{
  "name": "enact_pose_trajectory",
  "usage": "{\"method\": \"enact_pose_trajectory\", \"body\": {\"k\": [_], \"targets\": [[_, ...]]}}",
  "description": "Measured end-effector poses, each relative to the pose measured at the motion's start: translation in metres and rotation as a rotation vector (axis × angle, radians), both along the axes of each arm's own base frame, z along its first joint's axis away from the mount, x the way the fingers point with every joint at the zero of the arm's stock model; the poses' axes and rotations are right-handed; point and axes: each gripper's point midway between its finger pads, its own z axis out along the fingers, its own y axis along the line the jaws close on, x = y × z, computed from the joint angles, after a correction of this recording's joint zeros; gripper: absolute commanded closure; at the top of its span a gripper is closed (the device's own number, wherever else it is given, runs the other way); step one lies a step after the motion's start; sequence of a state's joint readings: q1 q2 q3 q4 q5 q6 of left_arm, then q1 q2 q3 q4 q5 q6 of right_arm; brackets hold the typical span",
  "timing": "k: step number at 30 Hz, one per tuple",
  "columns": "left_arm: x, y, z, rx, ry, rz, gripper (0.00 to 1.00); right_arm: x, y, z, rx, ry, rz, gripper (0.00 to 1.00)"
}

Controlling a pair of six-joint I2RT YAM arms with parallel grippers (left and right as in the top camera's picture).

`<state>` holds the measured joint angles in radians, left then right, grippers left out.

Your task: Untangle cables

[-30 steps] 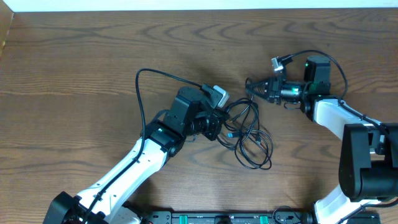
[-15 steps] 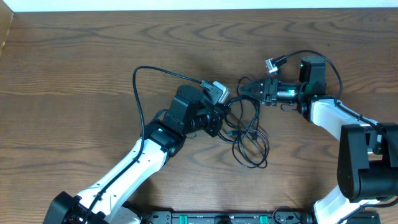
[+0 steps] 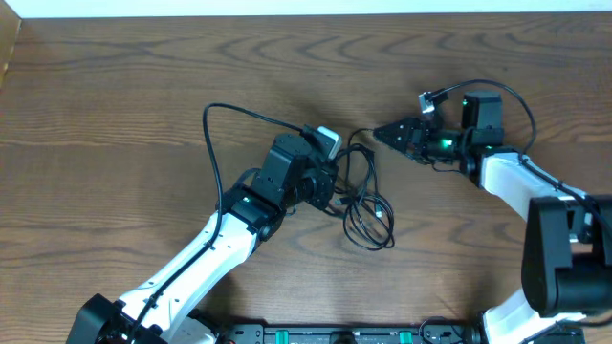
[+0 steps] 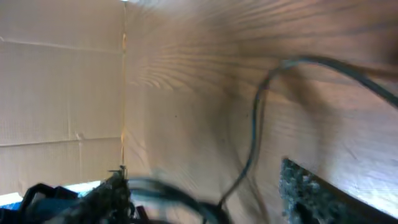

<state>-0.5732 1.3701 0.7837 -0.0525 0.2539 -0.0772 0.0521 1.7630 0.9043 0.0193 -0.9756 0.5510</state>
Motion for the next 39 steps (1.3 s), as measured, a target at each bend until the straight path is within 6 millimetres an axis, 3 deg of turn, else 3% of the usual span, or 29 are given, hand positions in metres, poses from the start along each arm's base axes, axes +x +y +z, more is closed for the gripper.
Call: {"method": "enact_pose_trajectory", "body": {"k": [5, 10, 14, 18, 20, 21, 22, 23, 27, 31, 33, 35, 37, 38, 39], "targets": [[0.006, 0.007, -0.001, 0.03, -0.019, 0.04, 0.92, -0.024, 0.0, 0.013, -0.042, 0.02, 0.035, 0.32], [0.008, 0.01, -0.002, 0.042, -0.024, 0.056, 0.92, -0.069, 0.021, 0.017, -0.119, 0.043, 0.165, 0.32], [0.009, 0.01, -0.002, 0.029, -0.012, 0.077, 0.92, -0.101, 0.04, 0.006, -0.213, 0.038, 0.289, 0.32], [0.01, 0.01, -0.001, 0.002, 0.01, 0.111, 0.92, -0.114, 0.055, -0.012, -0.361, -0.021, 0.366, 0.36], [0.01, 0.01, -0.001, -0.006, 0.018, 0.12, 0.92, -0.12, 0.06, -0.022, -0.441, -0.046, 0.395, 0.49], [0.009, 0.01, -0.002, -0.009, 0.021, 0.124, 0.92, -0.125, 0.065, -0.027, -0.492, -0.071, 0.423, 0.61], [0.009, 0.01, -0.002, -0.013, 0.025, 0.129, 0.92, -0.127, 0.066, -0.029, -0.509, -0.074, 0.429, 0.76], [0.009, 0.01, -0.002, -0.017, 0.03, 0.134, 0.92, -0.131, 0.07, -0.032, -0.55, -0.098, 0.45, 0.99], [0.009, 0.01, -0.002, -0.029, 0.043, 0.149, 0.92, -0.14, 0.075, -0.04, -0.632, -0.123, 0.48, 0.99], [0.007, 0.013, -0.006, -0.014, 0.062, 0.16, 0.92, -0.144, 0.067, -0.039, -0.651, -0.093, 0.47, 0.99], [0.005, 0.021, -0.013, 0.021, 0.081, 0.186, 0.92, -0.143, 0.066, -0.028, -0.62, -0.104, 0.456, 0.99], [0.003, 0.033, -0.021, 0.074, 0.096, 0.229, 0.92, -0.135, 0.063, 0.002, -0.556, -0.162, 0.412, 0.99], [0.003, 0.043, -0.026, 0.12, 0.098, 0.265, 0.92, -0.124, 0.055, 0.036, -0.505, -0.241, 0.347, 0.99], [0.003, 0.049, -0.029, 0.148, 0.101, 0.289, 0.92, -0.112, 0.042, 0.068, -0.479, -0.32, 0.272, 0.99], [0.003, 0.054, -0.031, 0.168, 0.101, 0.309, 0.92, -0.108, 0.035, 0.084, -0.468, -0.36, 0.236, 0.99]]}}
